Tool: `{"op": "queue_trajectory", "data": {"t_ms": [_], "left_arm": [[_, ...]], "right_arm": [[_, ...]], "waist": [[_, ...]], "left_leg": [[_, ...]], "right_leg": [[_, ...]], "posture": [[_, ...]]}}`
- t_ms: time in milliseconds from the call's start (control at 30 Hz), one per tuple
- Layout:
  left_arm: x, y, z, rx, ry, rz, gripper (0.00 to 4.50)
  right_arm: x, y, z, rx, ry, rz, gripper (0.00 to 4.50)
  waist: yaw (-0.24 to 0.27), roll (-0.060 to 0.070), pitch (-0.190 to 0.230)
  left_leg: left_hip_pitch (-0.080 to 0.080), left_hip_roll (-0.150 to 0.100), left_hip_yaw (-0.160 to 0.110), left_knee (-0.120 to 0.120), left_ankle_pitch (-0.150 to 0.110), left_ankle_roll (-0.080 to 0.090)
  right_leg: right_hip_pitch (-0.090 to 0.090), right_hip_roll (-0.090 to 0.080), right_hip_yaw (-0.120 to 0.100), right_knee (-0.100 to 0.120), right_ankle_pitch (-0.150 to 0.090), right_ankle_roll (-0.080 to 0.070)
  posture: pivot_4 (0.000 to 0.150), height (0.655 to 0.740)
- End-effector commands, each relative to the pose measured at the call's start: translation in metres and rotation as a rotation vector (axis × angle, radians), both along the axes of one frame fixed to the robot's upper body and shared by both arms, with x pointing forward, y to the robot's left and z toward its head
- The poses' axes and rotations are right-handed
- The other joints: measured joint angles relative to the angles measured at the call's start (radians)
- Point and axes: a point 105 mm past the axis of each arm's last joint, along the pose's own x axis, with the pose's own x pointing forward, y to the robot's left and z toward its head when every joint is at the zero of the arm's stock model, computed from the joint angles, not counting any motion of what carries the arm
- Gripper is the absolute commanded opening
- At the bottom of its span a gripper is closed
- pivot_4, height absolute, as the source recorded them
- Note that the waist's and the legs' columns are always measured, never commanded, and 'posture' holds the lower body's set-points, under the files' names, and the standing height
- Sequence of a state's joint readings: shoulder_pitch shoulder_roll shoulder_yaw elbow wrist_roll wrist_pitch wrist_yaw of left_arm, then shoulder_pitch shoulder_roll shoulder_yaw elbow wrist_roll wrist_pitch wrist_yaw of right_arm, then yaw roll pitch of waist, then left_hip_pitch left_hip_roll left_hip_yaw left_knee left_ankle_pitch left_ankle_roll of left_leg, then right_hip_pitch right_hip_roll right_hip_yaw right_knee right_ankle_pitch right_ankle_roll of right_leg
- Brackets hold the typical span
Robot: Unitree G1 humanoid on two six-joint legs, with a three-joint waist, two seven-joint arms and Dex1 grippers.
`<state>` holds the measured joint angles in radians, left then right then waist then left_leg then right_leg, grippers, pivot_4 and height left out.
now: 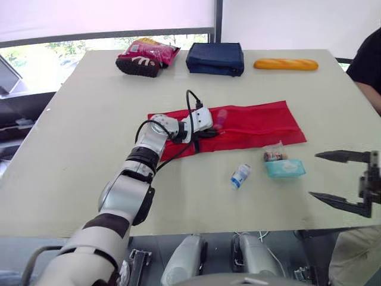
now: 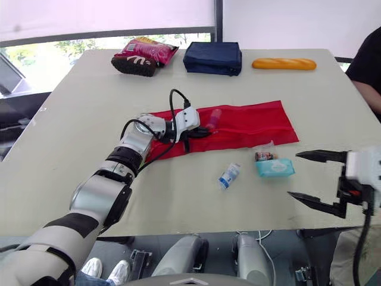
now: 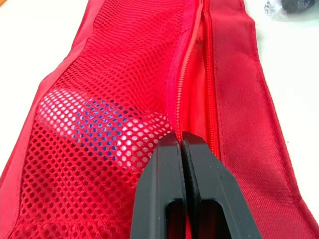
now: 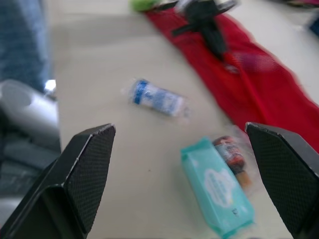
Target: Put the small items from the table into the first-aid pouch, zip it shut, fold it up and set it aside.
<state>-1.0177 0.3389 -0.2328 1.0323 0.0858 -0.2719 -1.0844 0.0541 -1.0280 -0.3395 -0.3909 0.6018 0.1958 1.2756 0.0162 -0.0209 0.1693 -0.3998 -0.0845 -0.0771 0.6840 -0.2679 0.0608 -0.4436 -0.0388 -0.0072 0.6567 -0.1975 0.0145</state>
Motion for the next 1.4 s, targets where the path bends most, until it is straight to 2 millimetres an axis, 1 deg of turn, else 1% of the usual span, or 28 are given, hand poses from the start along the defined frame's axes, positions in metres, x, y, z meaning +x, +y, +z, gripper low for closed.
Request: {"op": "queue_trajectory", "data": {"t_ms": [33,233,300,400,467,533,633,733,833,900,933,1067,1133,1200,1300,1400], "left_arm": [[0.001,-0.008,0.017,-0.017,-0.071,-0.03,0.0],[-0.002,-0.009,0.016,-0.014,-0.072,-0.044,0.0],[-0.002,-0.009,0.016,-0.015,-0.072,-0.046,0.0],[-0.004,-0.011,0.014,-0.016,-0.07,-0.052,0.0],[-0.005,-0.012,0.013,-0.016,-0.068,-0.058,0.0],[-0.006,-0.013,0.012,-0.015,-0.068,-0.063,0.0],[-0.007,-0.015,0.012,-0.017,-0.07,-0.064,0.0],[-0.007,-0.018,0.013,-0.022,-0.074,-0.068,0.0],[-0.008,-0.02,0.014,-0.028,-0.077,-0.072,0.0],[-0.008,-0.02,0.014,-0.03,-0.077,-0.07,0.0],[-0.008,-0.02,0.014,-0.031,-0.077,-0.07,0.0],[-0.009,-0.02,0.012,-0.032,-0.071,-0.07,0.0],[-0.01,-0.021,0.01,-0.032,-0.068,-0.074,0.0],[-0.011,-0.023,0.01,-0.033,-0.065,-0.079,0.0],[-0.011,-0.026,0.01,-0.037,-0.064,-0.085,0.0],[-0.011,-0.029,0.012,-0.043,-0.066,-0.089,0.0]], "right_arm": [[0.013,0.019,-0.012,-0.066,0.009,0.162,4.44],[0.046,0.059,-0.033,-0.146,-0.012,0.39,4.44],[0.055,0.067,-0.038,-0.161,-0.022,0.421,4.44],[0.071,0.079,-0.052,-0.227,-0.054,0.453,4.44],[0.078,0.089,-0.059,-0.253,-0.061,0.478,4.44],[0.081,0.094,-0.067,-0.294,-0.065,0.503,4.44],[0.09,0.1,-0.076,-0.362,-0.069,0.497,4.44],[0.096,0.104,-0.08,-0.393,-0.057,0.496,4.44],[0.096,0.102,-0.082,-0.424,-0.038,0.508,4.44],[0.094,0.1,-0.08,-0.423,-0.033,0.509,3.93],[0.093,0.099,-0.079,-0.422,-0.032,0.509,3.59],[0.087,0.091,-0.074,-0.421,-0.01,0.498,1.56],[0.083,0.087,-0.072,-0.415,0.005,0.481,0.48],[0.079,0.083,-0.07,-0.393,0.033,0.434,0.02],[0.073,0.081,-0.062,-0.34,0.055,0.345,0.0],[0.064,0.077,-0.052,-0.249,0.132,0.178,0.0]], "waist": [[0.001,0.0,0.0],[-0.001,-0.001,0.001],[0.001,-0.001,0.001],[-0.001,-0.001,0.001],[-0.002,-0.001,0.001],[-0.002,-0.001,0.001],[-0.002,-0.001,0.001],[-0.004,-0.001,0.001],[-0.003,-0.001,0.001],[-0.003,-0.001,0.001],[-0.003,-0.001,0.001],[-0.002,-0.001,0.001],[-0.003,0.0,0.001],[0.0,0.0,0.001],[0.0,0.0,0.001],[0.001,0.0,0.001]], "left_leg": [[0.0,0.0,0.0,0.0,0.0,0.0],[0.0,0.0,0.0,0.0,0.0,0.0],[-0.001,-0.001,0.0,0.001,0.0,0.0],[-0.001,-0.002,0.0,0.001,0.0,0.0],[-0.001,-0.002,0.0,0.001,0.0,0.0],[-0.001,-0.002,0.0,0.001,0.0,-0.001],[-0.001,-0.002,0.0,0.001,0.0,-0.001],[-0.001,-0.002,0.0,0.001,0.0,-0.001],[-0.001,-0.002,0.0,0.001,0.001,-0.001],[-0.001,-0.002,0.0,0.001,0.001,-0.001],[-0.001,-0.002,0.0,0.001,0.001,-0.001],[-0.001,-0.002,0.0,0.001,0.001,-0.001],[-0.001,-0.002,0.0,0.001,0.001,-0.001],[-0.001,-0.002,0.0,0.001,0.001,-0.001],[-0.002,-0.002,-0.001,0.001,0.001,-0.001],[-0.002,-0.002,-0.001,0.001,0.001,-0.001]], "right_leg": [[0.0,0.0,0.001,0.0,0.0,0.0],[-0.001,0.0,0.0,0.0,0.0,0.0],[-0.001,0.0,0.0,0.001,0.0,0.0],[-0.002,-0.001,0.0,0.001,0.0,0.0],[-0.002,-0.001,0.001,0.002,0.0,0.0],[-0.003,0.0,0.001,0.003,0.0,-0.001],[-0.004,-0.001,0.001,0.003,0.0,-0.001],[-0.004,-0.001,0.002,0.003,0.0,-0.001],[-0.004,0.0,0.002,0.004,0.0,-0.001],[-0.004,-0.001,0.002,0.004,0.0,-0.001],[-0.004,-0.001,0.002,0.004,0.0,-0.001],[-0.004,-0.001,0.002,0.004,0.0,-0.001],[-0.004,-0.001,0.002,0.004,0.0,-0.001],[-0.004,-0.001,0.002,0.004,0.0,-0.001],[-0.004,-0.001,0.001,0.003,0.0,-0.001],[-0.005,-0.001,0.001,0.003,0.0,-0.001]], "posture": [[0.15,0.7395],[0.15,0.7395],[0.15,0.7395],[0.15,0.7395],[0.15,0.7395],[0.15,0.7395],[0.15,0.7395],[0.15,0.7395],[0.15,0.7395],[0.15,0.7395],[0.15,0.7395],[0.15,0.7395],[0.15,0.7395],[0.15,0.7395],[0.15,0.7395],[0.15,0.7395]]}}
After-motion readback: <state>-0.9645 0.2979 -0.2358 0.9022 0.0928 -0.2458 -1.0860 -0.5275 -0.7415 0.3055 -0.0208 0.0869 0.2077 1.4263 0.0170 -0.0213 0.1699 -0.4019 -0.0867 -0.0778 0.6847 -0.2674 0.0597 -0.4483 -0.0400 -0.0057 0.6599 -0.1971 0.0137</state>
